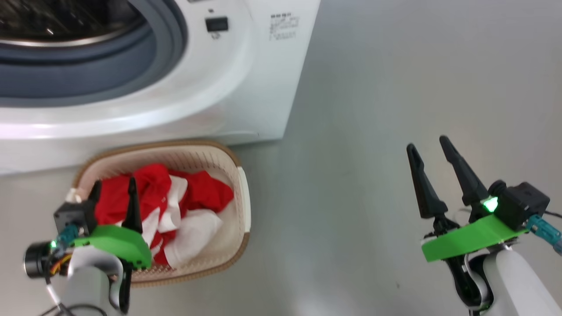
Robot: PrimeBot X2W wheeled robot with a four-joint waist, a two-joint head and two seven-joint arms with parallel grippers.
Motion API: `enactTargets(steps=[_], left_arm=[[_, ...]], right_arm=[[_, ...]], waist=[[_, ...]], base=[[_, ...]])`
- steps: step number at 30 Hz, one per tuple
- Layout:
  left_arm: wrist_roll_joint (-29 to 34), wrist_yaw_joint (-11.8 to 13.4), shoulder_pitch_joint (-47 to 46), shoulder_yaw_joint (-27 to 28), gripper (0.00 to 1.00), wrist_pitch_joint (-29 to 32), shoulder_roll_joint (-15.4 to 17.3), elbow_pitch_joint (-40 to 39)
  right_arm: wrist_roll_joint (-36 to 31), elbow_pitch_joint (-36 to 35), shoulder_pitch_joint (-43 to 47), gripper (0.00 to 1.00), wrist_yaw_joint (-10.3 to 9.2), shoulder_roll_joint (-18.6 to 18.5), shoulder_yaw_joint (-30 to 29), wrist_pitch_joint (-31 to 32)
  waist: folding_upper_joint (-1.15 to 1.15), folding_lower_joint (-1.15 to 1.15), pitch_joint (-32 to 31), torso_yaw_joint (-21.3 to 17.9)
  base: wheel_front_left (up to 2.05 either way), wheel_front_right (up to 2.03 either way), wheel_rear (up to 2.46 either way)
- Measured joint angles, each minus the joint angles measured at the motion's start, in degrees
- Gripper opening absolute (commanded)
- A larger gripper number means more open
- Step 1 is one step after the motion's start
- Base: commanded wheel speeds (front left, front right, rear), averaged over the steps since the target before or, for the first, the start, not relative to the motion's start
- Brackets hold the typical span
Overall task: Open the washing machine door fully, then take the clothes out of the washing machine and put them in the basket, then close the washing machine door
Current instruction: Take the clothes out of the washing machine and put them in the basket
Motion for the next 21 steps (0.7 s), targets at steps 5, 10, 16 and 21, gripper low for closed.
enactTargets(steps=[5,10,16,21], left_arm=[[0.01,-0.26,4.19,0.51,1.00,0.00,-0.62,-4.17],[0.03,-0.99,9.11,0.99,1.00,0.00,-0.75,-9.23],[0.09,-1.58,14.58,1.21,1.00,0.01,-1.01,-15.41],[-0.01,-1.97,18.17,1.99,1.00,0.00,-1.19,-21.01]], right_arm=[[0.00,0.64,2.01,1.00,0.00,-0.48,-0.08,0.00],[0.00,1.13,4.63,1.00,0.00,-1.07,-0.09,0.00],[0.00,1.42,8.01,1.00,0.00,-1.44,-0.41,0.00],[0.00,1.36,9.14,1.00,0.00,-1.70,-0.83,0.00]], waist=[[0.00,0.00,-4.32,0.78],[0.00,0.00,-8.59,1.44],[0.00,0.00,-13.23,2.17],[0.00,0.00,-16.06,2.56]], base=[[0.00,0.00,0.00],[0.00,0.00,0.00],[0.00,0.00,0.00],[0.00,0.00,0.00]])
